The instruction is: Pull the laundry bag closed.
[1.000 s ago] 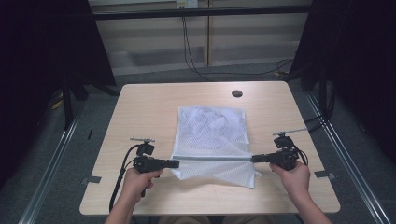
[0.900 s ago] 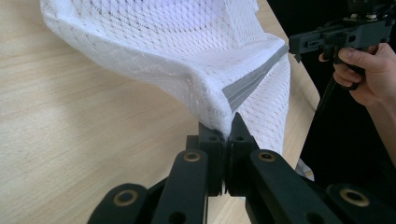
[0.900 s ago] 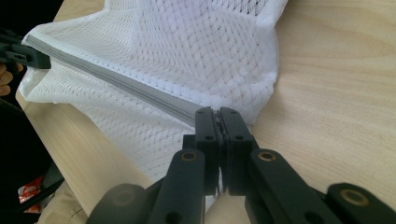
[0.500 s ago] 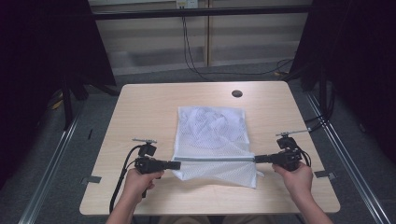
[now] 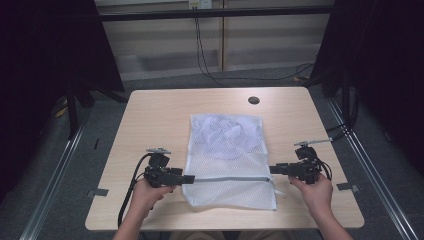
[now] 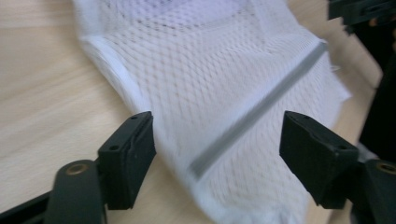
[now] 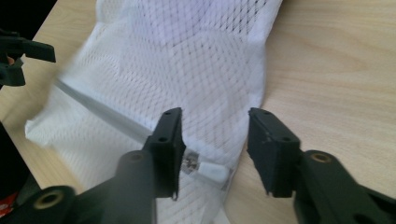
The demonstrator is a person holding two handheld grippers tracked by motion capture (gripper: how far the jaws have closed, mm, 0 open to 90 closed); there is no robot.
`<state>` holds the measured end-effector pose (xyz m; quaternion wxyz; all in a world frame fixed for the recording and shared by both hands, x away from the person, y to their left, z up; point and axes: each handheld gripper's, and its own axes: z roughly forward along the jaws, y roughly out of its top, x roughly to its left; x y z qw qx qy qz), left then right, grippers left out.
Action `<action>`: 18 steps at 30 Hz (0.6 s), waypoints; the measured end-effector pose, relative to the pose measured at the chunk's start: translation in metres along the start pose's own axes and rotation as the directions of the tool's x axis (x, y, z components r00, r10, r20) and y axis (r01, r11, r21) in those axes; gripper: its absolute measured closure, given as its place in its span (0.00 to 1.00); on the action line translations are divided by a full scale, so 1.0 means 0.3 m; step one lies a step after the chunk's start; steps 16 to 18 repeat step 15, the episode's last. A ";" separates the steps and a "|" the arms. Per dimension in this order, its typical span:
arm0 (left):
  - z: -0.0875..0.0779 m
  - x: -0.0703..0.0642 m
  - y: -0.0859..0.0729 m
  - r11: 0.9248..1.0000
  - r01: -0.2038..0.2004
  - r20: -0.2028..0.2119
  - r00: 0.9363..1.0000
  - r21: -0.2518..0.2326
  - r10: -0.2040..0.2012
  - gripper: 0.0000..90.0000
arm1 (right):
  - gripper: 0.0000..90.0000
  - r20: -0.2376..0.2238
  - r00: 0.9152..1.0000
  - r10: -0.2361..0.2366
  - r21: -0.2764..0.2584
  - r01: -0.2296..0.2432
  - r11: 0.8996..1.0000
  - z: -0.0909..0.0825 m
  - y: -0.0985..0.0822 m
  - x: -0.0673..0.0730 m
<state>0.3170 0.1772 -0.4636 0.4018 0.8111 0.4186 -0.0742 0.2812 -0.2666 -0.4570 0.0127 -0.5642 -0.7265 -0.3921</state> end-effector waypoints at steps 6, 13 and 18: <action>-0.017 0.000 0.004 0.999 -0.035 -0.067 0.997 -0.014 0.033 0.15 | 0.40 0.028 1.000 -0.001 -0.033 0.002 0.999 -0.009 0.003 -0.002; -0.021 0.011 0.005 0.998 -0.050 -0.116 0.992 -0.032 0.046 0.11 | 0.25 0.048 0.998 -0.033 -0.062 0.036 0.997 -0.009 0.004 -0.004; -0.018 0.018 0.003 0.997 -0.055 -0.126 0.991 -0.045 0.049 0.10 | 0.22 0.048 0.998 -0.046 -0.078 0.050 0.996 -0.010 0.007 -0.005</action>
